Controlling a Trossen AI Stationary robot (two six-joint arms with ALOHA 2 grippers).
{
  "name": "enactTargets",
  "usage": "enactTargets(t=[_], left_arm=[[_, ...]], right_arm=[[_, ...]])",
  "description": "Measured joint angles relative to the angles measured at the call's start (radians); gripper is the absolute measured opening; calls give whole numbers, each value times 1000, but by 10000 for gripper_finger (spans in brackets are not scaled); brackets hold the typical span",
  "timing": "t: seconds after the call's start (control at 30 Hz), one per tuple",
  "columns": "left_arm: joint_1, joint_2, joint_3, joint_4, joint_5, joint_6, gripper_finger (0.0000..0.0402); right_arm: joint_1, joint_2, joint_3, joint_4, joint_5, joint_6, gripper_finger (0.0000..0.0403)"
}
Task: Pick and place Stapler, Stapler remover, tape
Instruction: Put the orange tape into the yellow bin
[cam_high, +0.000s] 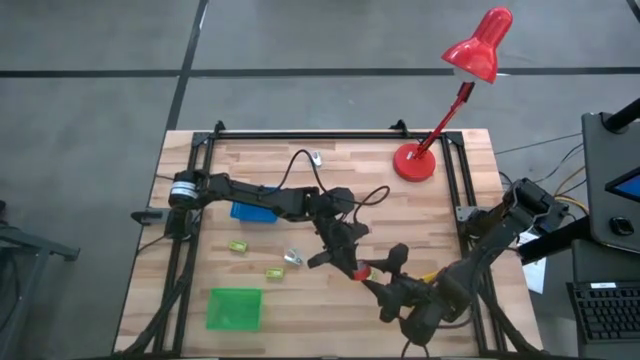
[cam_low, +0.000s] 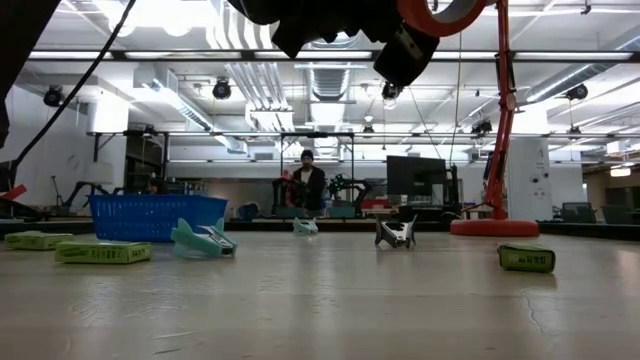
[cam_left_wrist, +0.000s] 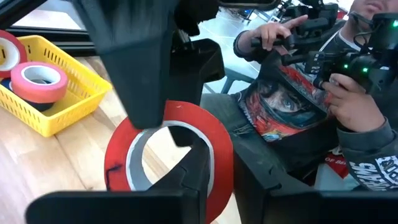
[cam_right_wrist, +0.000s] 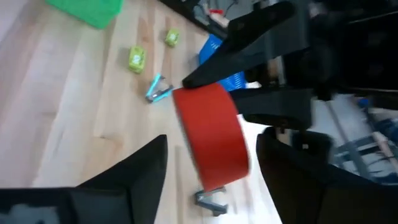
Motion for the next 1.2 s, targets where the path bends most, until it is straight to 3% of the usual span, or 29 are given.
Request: enactTargets(t=[0.17,0.4,0.63,0.93,1.07,1.2], left_arm=[[0,1,0,26,1,6,58],[0,1,0,40,4,6,60],[5,-2,0,46,-71,4,92],[39,-14,4,102,-172,7,177],[39,-17,2,103,-195,6,187],[38,-17,-10,100,-247,8,188]], right_arm=[[-28,0,0,9,-83,0,187],[-33,-2,0,9,-89,-17,97],[-30,-37,0,-32,-156,83,95],[-22,-137,3,-186,-349,488,103],[1,-152,-16,-249,-544,802,102],[54,-132,-48,-276,-644,1073,104]])
